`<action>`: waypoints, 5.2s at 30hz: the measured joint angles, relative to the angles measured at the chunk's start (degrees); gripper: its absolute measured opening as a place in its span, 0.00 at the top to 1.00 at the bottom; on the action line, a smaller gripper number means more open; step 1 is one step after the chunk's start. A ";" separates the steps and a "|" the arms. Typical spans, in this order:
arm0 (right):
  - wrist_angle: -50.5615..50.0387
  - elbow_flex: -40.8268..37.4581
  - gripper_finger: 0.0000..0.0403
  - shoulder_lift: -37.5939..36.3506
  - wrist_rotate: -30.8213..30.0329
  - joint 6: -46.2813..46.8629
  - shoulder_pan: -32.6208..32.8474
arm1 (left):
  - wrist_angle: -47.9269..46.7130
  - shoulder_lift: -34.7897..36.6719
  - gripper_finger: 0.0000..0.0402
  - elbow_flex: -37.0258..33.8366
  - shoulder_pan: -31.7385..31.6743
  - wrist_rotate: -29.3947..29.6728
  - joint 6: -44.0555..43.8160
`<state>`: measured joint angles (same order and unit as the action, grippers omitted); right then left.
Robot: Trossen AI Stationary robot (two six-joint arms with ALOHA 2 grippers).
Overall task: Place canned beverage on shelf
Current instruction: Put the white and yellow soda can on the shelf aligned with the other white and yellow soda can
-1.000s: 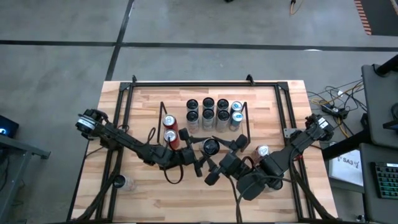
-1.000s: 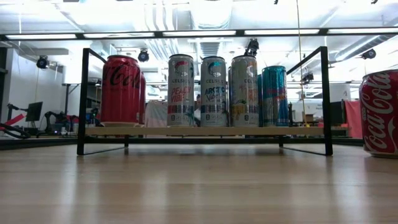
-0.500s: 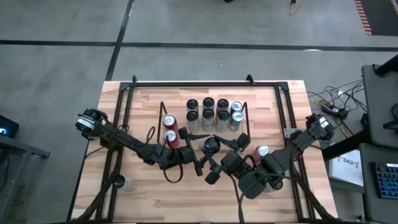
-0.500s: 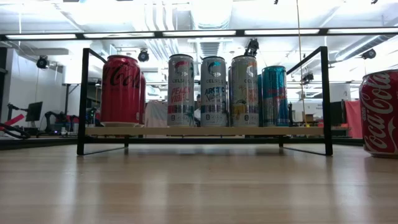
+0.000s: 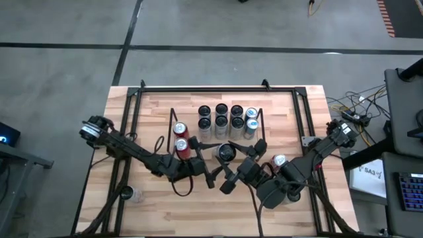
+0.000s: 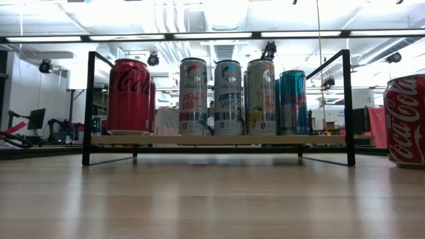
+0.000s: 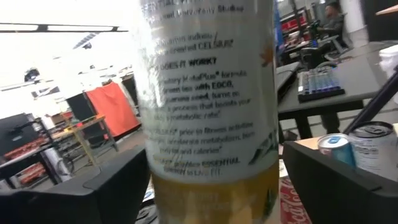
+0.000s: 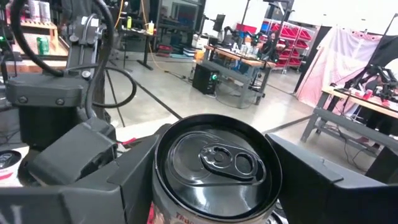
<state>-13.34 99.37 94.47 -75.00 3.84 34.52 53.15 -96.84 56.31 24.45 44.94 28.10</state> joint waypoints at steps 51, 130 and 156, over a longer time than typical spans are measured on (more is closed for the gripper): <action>-43.70 -0.02 0.38 -7.38 12.13 40.69 -2.07 | 0.77 6.31 0.12 -2.85 7.14 11.55 16.44; -50.20 -18.34 0.38 4.97 6.42 81.21 -9.88 | 1.65 32.37 0.12 -20.76 14.47 16.59 11.45; -48.70 -19.93 0.32 4.97 7.43 81.04 -10.58 | 1.57 32.37 0.12 -20.74 14.45 16.55 11.48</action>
<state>-62.04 79.44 99.44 -67.58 84.88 23.94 54.72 -64.47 35.57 38.89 61.49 39.57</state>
